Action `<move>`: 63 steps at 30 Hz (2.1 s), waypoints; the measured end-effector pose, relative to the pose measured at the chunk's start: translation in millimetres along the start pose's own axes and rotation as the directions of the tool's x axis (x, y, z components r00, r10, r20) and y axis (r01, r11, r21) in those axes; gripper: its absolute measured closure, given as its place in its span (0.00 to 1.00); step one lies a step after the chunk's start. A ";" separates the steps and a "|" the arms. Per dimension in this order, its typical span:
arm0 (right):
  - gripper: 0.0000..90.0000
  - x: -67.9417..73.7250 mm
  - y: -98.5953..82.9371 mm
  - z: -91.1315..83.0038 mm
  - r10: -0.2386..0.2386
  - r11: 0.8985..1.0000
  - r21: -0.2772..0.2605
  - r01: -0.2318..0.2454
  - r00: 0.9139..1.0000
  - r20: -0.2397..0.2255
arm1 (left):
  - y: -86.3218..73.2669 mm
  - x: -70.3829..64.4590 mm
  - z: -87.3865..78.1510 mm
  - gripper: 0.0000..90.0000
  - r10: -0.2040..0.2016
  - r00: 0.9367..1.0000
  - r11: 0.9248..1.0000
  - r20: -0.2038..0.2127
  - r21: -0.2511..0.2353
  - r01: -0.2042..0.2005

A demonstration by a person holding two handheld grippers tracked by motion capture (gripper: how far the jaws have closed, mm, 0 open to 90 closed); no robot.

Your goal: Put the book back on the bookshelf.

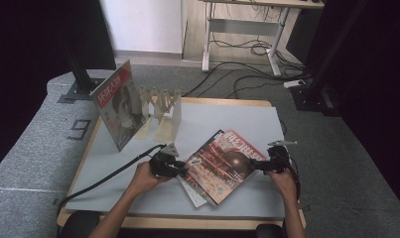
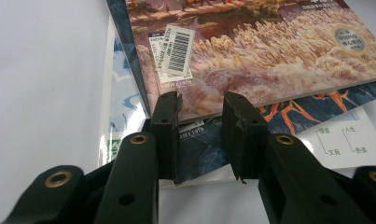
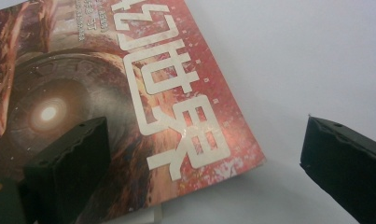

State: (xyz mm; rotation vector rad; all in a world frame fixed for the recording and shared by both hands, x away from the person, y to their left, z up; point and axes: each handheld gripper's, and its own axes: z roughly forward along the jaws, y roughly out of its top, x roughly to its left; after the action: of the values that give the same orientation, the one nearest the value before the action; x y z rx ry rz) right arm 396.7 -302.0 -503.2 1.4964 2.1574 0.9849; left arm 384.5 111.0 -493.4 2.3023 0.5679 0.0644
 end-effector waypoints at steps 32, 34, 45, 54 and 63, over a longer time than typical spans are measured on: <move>0.78 -12.0 11.1 -19.7 0.111 0.994 -0.008 -0.112 0.990 -0.088 | -1.0 -3.7 0.9 0.70 0.014 1.000 1.000 -0.015 -0.003 -0.014; 0.81 -11.3 12.3 -21.7 0.100 0.995 -0.012 -0.101 0.992 -0.081 | -1.0 -4.0 1.0 0.69 0.013 1.000 1.000 -0.012 -0.004 -0.013; 0.90 5.9 27.1 -38.4 0.013 0.996 -0.088 -0.018 0.998 -0.058 | 2.7 2.0 -1.1 0.50 -0.030 0.999 1.000 0.041 -0.006 0.030; 0.91 14.0 36.1 -46.7 -0.015 0.992 -0.129 0.008 0.998 -0.057 | 6.9 6.1 -0.5 0.40 -0.071 0.996 0.997 0.050 -0.038 0.073; 0.92 36.2 56.0 -64.6 -0.090 0.978 -0.195 0.076 0.994 -0.066 | 9.4 10.8 -3.4 0.35 -0.096 0.993 0.993 0.064 -0.056 0.100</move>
State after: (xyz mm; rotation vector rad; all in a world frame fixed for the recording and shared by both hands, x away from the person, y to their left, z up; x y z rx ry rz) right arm 380.8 -279.8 -414.5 1.2888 2.0882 1.1988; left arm 397.2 112.0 -485.8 2.2082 0.6382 -0.0367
